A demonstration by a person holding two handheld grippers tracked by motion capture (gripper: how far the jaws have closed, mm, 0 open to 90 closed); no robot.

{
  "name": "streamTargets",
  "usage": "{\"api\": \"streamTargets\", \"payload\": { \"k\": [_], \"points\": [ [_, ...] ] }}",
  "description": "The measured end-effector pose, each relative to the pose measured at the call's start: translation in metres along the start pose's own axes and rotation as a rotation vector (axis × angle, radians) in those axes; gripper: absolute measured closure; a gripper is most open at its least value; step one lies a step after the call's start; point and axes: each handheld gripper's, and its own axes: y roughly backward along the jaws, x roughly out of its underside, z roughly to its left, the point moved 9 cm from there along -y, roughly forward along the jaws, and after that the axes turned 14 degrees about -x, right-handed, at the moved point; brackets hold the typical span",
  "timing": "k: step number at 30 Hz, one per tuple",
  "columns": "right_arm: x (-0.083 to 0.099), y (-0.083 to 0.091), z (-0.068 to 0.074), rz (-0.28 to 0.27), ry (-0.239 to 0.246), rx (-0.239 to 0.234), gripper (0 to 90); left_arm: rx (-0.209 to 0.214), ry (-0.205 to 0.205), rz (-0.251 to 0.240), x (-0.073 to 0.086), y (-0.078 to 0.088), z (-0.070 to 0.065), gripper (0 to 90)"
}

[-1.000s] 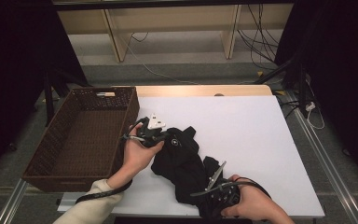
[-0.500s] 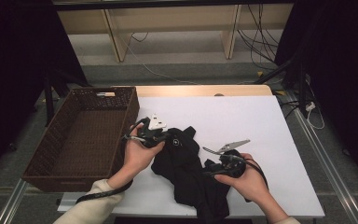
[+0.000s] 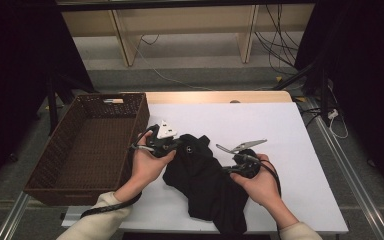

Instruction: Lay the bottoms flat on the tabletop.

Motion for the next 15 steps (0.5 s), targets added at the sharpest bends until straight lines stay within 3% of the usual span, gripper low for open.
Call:
{"api": "streamTargets", "payload": {
  "k": [8,15],
  "points": [
    [-0.012,0.041,-0.029,-0.097,0.018,0.188,89.9,0.028,-0.014,-0.060,-0.012,0.003,-0.012,87.3],
    [-0.012,0.061,-0.048,-0.125,0.008,0.294,89.9,0.059,-0.034,-0.082,-0.019,0.002,-0.029,87.1]
  ]
}}
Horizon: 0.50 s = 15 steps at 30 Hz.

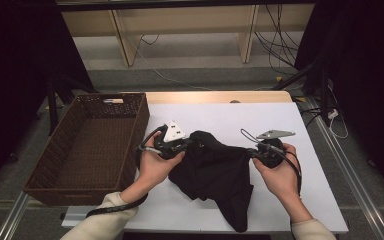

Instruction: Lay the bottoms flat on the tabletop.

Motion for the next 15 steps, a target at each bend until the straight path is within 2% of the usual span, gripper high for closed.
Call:
{"api": "streamTargets", "payload": {
  "k": [5,7,10,13,15],
  "points": [
    [0.000,0.009,-0.019,-0.024,-0.015,0.065,89.9,0.041,-0.029,-0.013,-0.002,-0.003,-0.016,84.9],
    [0.000,0.014,-0.028,-0.033,-0.026,0.094,89.9,0.049,-0.042,-0.016,-0.002,-0.005,-0.020,80.5],
    [0.003,0.021,-0.042,-0.041,-0.048,0.129,90.0,0.047,-0.035,-0.010,0.000,-0.006,-0.021,73.8],
    [0.009,0.026,-0.055,-0.042,-0.084,0.147,89.9,0.058,-0.034,0.025,0.006,-0.007,-0.021,67.5],
    [0.014,0.027,-0.062,-0.031,-0.106,0.152,89.9,0.085,-0.052,0.070,0.014,-0.005,-0.025,62.5]
  ]
}}
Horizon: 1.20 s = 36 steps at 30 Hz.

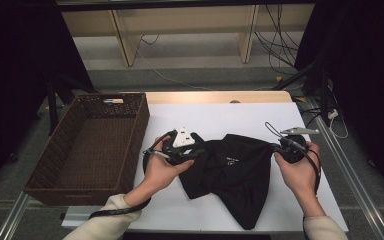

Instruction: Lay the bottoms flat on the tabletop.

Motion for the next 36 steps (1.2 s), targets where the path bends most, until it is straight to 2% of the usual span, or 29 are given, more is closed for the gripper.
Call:
{"api": "streamTargets", "payload": {
  "k": [2,4,5,6,7,8,9,10,11,12,15,17,19,21,24,26,27,31,36],
  "points": [
    [0.005,-0.001,-0.003,0.021,-0.010,-0.005,89.8,0.029,-0.022,0.027,0.009,0.003,-0.008,60.0],
    [0.009,-0.003,-0.004,0.042,-0.010,-0.004,89.7,0.074,-0.064,0.074,0.020,0.005,-0.020,59.5],
    [0.011,-0.004,-0.004,0.066,-0.012,-0.006,89.1,0.096,-0.087,0.100,0.026,0.004,-0.026,59.0],
    [0.016,-0.007,-0.004,0.117,-0.003,-0.009,87.7,0.109,-0.113,0.140,0.033,0.002,-0.032,58.2],
    [0.019,-0.008,-0.003,0.143,0.003,-0.006,85.6,0.111,-0.127,0.166,0.038,-0.001,-0.035,56.0],
    [0.019,-0.009,-0.003,0.138,0.011,0.004,82.3,0.112,-0.133,0.190,0.043,-0.004,-0.036,54.5],
    [0.018,-0.009,-0.002,0.143,0.042,0.011,76.9,0.115,-0.125,0.206,0.046,-0.006,-0.038,54.3],
    [0.017,-0.011,0.002,0.144,0.076,-0.002,67.7,0.120,-0.125,0.226,0.050,-0.008,-0.040,53.5],
    [0.015,-0.015,0.007,0.134,0.115,-0.038,59.4,0.130,-0.123,0.233,0.052,-0.009,-0.043,51.9],
    [0.015,-0.019,0.012,0.133,0.148,-0.077,54.8,0.144,-0.119,0.229,0.052,-0.009,-0.047,51.4],
    [0.024,-0.033,0.023,0.180,0.187,-0.171,49.9,0.210,-0.139,0.196,0.045,-0.003,-0.067,49.4],
    [0.033,-0.042,0.023,0.233,0.218,-0.166,49.6,0.239,-0.154,0.186,0.041,-0.002,-0.079,47.8],
    [0.039,-0.049,0.020,0.270,0.227,-0.144,53.6,0.235,-0.170,0.192,0.042,-0.011,-0.087,47.3],
    [0.043,-0.054,0.016,0.285,0.208,-0.133,69.6,0.207,-0.185,0.212,0.047,-0.024,-0.087,50.6],
    [0.048,-0.052,0.012,0.309,0.156,-0.131,88.6,0.188,-0.193,0.226,0.052,-0.036,-0.084,69.7],
    [0.049,-0.048,0.010,0.303,0.116,-0.130,89.8,0.173,-0.196,0.220,0.052,-0.038,-0.080,84.7],
    [0.048,-0.046,0.009,0.296,0.098,-0.130,89.9,0.172,-0.185,0.218,0.052,-0.037,-0.079,88.4],
    [0.045,-0.032,0.002,0.270,0.028,-0.089,90.0,0.135,-0.175,0.207,0.049,-0.029,-0.062,89.2],
    [0.057,-0.022,0.006,0.314,0.002,-0.083,90.0,0.080,-0.151,0.186,0.044,-0.019,-0.037,89.4]
  ]
}}
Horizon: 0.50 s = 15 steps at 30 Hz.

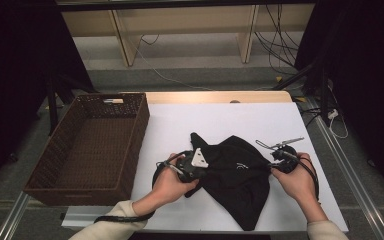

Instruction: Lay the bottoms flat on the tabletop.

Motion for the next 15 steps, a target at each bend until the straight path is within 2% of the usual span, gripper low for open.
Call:
{"api": "streamTargets", "payload": {
  "k": [4,6,9,11,13,15],
  "points": [
    [0.012,0.003,0.008,0.058,0.002,-0.003,90.0,-0.069,0.008,-0.017,0.001,0.011,0.021,89.4],
    [0.018,0.003,0.015,0.101,0.003,-0.026,90.0,-0.105,0.017,-0.018,0.003,0.016,0.034,89.5],
    [0.028,0.001,0.031,0.166,0.022,-0.090,90.0,-0.155,0.047,-0.025,0.004,0.022,0.053,89.5],
    [0.033,-0.001,0.043,0.202,0.036,-0.141,90.0,-0.177,0.082,-0.035,0.003,0.025,0.063,89.5],
    [0.036,-0.002,0.059,0.234,0.052,-0.215,90.0,-0.192,0.103,-0.040,0.004,0.027,0.071,89.5],
    [0.038,-0.002,0.073,0.274,0.084,-0.271,90.0,-0.210,0.117,-0.050,0.004,0.028,0.075,89.4]
  ]
}}
